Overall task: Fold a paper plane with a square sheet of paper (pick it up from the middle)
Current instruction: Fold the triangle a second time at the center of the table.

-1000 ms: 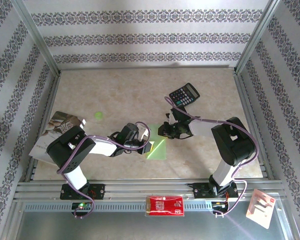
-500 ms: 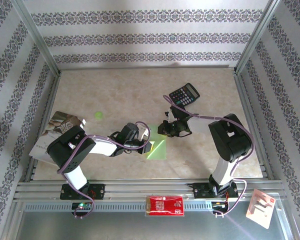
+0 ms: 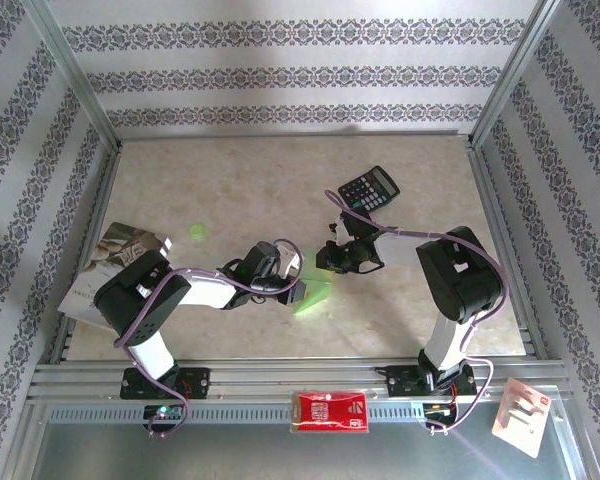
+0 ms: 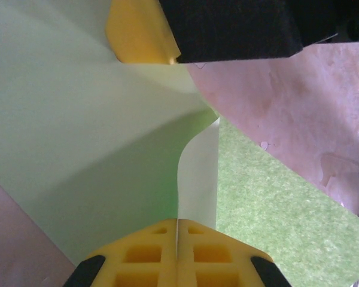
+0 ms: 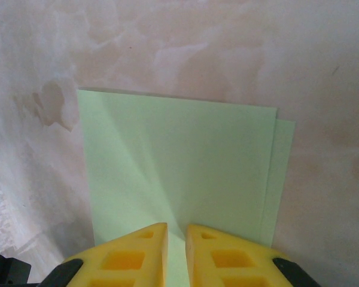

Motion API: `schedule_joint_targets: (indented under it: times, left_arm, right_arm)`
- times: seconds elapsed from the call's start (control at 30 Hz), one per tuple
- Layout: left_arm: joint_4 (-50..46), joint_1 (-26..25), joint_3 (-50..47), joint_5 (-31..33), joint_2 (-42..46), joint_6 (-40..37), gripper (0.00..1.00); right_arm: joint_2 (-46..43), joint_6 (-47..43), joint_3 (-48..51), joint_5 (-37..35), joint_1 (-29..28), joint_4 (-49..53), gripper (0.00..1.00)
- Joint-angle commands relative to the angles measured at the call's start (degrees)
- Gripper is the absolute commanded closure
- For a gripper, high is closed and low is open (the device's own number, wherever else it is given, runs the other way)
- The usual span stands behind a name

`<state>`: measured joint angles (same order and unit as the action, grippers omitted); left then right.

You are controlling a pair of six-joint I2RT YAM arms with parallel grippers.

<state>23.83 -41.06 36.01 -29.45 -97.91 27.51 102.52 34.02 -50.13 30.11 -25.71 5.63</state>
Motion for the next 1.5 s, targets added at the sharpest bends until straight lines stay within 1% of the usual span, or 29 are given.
schedule_joint_targets:
  times: [0.0,0.2,0.67,1.03,1.47]
  left_arm:
    - [0.76,1.07,-1.29,-1.13,-0.02,1.39,0.96]
    - [2.10,1.07,-2.54,-1.39,0.35,2.97,0.95]
    - [-1.24,1.07,0.37,-0.81,-1.32,1.19,0.95]
    - [-1.91,1.16,-0.15,-0.34,-1.13,1.06,0.95]
    - [-2.56,1.33,-0.75,0.83,-3.01,0.80,1.00]
  right_arm:
    - [1.28,-1.87,0.47,-2.34,0.18,3.31,0.81]
    - [1.42,-1.69,0.34,-2.25,0.23,3.19,0.81]
    - [1.59,-1.34,0.90,-2.08,-0.04,2.50,0.81]
    - [1.63,-1.48,0.94,-2.07,-0.04,2.46,0.81]
    - [1.54,-1.48,0.65,-1.90,-0.12,2.63,0.81]
